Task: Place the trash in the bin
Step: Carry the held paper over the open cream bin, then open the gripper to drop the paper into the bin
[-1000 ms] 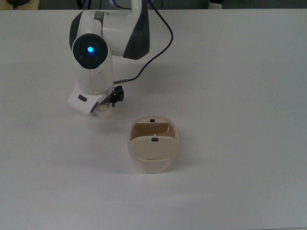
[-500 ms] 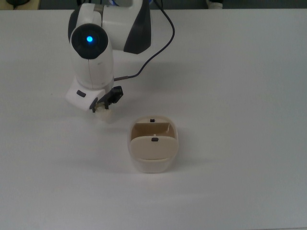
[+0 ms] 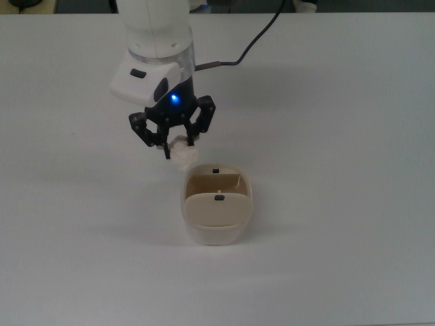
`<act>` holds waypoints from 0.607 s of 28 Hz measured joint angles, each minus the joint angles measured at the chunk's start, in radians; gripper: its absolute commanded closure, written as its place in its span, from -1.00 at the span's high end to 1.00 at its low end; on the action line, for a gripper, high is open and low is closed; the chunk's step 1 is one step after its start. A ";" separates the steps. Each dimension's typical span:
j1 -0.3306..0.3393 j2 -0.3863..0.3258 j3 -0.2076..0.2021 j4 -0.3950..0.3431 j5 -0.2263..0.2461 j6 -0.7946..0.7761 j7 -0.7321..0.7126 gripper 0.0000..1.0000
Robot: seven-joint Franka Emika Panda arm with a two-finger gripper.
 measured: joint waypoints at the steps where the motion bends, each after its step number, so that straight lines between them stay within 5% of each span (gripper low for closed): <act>1: 0.006 0.005 0.003 -0.001 0.005 0.022 0.000 -0.08; 4: 0.022 0.025 0.008 -0.003 0.012 0.080 0.001 0.08; 5: 0.027 0.032 0.009 -0.003 0.013 0.097 0.001 0.52; 8: 0.034 0.054 0.009 -0.003 0.015 0.139 0.006 1.00; 17: 0.038 0.063 0.009 -0.001 0.016 0.155 0.052 1.00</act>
